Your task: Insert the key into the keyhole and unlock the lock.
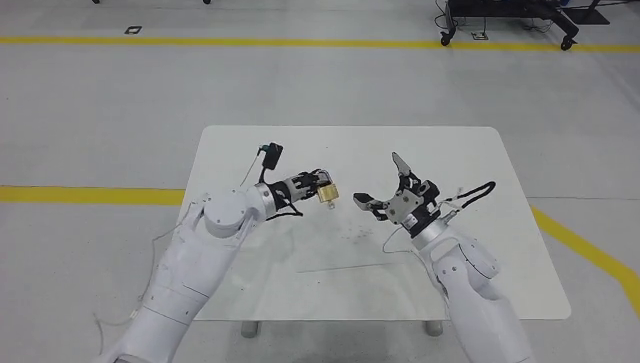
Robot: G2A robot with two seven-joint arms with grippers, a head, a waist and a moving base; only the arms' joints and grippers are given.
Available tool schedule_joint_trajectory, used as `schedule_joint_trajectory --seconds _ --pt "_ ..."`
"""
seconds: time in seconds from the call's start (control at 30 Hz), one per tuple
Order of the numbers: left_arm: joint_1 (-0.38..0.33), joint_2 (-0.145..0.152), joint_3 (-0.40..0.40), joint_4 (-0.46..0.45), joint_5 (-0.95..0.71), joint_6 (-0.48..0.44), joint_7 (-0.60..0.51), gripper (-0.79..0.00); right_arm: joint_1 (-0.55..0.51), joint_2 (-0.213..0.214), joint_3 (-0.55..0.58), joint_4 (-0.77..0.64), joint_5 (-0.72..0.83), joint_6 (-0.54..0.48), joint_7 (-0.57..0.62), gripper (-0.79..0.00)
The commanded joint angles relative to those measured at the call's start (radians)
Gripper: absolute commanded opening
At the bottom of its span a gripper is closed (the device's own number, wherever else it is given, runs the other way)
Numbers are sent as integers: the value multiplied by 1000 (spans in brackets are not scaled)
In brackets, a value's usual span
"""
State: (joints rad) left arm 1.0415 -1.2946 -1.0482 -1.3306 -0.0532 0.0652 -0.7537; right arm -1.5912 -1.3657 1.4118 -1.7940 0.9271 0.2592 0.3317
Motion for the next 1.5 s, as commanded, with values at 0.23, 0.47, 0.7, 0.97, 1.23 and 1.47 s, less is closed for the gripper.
schedule_joint_trajectory --seconds 0.23,0.47,0.7,0.97,1.23,1.47 --pt "-53 7 145 -57 399 134 -90 -785 3 0 -1 3 3 2 0 0" --pt "-78 -3 242 -72 571 258 -142 -711 3 0 -1 3 3 2 0 0" --pt "-93 -4 243 -64 604 289 -174 0 3 0 -1 3 3 2 0 0" --pt "-77 7 152 -88 536 277 -152 0 3 0 -1 3 3 2 0 0" --pt "39 48 -58 -236 537 208 43 0 -17 10 127 -46 39 -73 -1 0" --pt "143 70 -226 -347 522 135 216 0 -45 18 286 -103 78 -179 -47 0"
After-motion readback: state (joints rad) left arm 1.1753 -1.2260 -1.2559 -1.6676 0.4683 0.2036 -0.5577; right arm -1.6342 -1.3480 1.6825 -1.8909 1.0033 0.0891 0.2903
